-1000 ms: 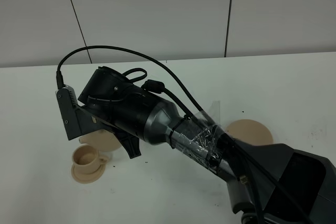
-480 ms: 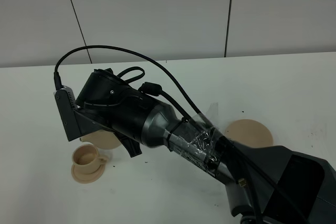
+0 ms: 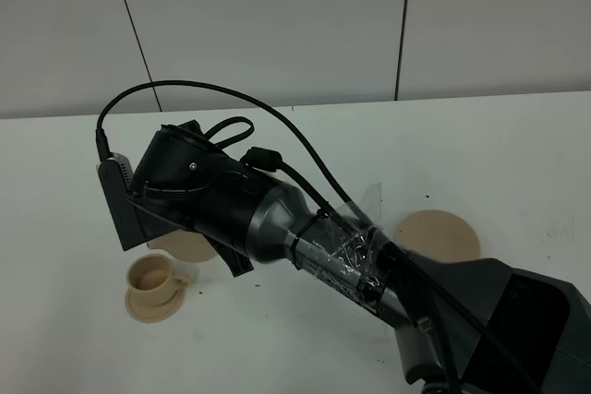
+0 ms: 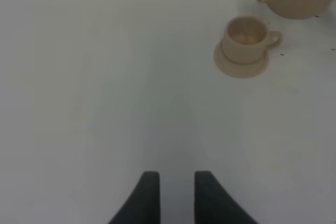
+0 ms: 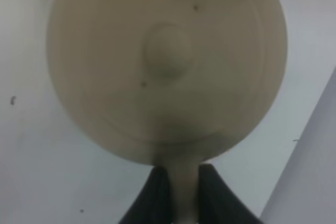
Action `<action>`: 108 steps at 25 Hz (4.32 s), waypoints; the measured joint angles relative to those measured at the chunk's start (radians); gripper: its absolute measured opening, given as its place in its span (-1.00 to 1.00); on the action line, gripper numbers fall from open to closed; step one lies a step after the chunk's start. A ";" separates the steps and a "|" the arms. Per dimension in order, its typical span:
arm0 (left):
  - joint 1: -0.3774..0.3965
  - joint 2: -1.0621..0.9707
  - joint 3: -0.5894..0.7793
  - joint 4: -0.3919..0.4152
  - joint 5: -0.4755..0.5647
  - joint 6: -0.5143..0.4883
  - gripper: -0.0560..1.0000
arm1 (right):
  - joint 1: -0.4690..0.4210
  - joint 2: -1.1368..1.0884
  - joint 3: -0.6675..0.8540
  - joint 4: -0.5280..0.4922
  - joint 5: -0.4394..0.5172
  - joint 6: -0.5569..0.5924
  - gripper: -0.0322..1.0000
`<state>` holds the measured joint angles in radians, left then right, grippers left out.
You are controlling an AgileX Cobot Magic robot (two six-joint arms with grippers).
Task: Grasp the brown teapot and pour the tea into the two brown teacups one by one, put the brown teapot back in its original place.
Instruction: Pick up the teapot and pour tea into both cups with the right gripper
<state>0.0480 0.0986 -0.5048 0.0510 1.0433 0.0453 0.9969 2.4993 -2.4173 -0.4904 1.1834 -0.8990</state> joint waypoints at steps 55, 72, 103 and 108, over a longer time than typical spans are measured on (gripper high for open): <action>0.000 0.000 0.000 0.000 0.000 -0.001 -0.45 | 0.076 0.075 0.000 -0.210 0.014 0.048 -0.75; 0.000 0.000 0.000 0.000 0.000 0.000 -0.45 | 0.076 0.075 0.000 -0.239 0.021 0.055 -0.75; 0.000 0.000 0.000 0.000 0.000 -0.001 -0.45 | 0.095 0.075 0.000 -0.271 0.039 0.079 -0.75; 0.000 0.000 0.000 0.000 0.000 -0.001 -0.45 | 0.097 0.075 0.000 -0.272 0.040 0.079 -0.75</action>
<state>0.0480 0.0986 -0.5048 0.0510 1.0433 0.0446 1.0936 2.5740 -2.4173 -0.7625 1.2231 -0.8199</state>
